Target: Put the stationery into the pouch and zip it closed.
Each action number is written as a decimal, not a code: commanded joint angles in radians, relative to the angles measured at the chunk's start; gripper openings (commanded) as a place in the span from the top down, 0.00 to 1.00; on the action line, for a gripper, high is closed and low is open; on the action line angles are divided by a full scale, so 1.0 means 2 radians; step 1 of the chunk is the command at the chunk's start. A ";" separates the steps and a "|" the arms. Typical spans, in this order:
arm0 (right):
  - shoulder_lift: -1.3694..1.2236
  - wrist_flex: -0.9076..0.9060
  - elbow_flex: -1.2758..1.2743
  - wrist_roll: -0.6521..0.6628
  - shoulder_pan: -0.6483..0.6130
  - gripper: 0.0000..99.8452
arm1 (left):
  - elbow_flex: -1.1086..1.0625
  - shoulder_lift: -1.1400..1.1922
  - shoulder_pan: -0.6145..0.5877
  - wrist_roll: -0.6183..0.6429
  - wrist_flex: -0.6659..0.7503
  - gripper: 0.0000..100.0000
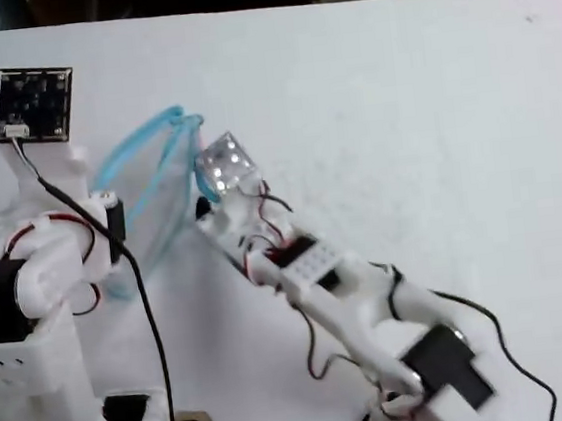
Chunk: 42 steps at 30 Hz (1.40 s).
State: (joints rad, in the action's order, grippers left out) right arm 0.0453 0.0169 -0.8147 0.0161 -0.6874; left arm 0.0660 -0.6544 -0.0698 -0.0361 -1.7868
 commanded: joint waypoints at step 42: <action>-0.105 0.231 0.258 0.005 0.122 0.76 | 0.005 -0.016 0.001 0.003 0.002 0.98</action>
State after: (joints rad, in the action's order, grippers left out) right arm -0.1741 0.4634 -0.4097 -0.0084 -0.4664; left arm 0.0660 -0.6544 -0.0698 -0.0361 -1.7868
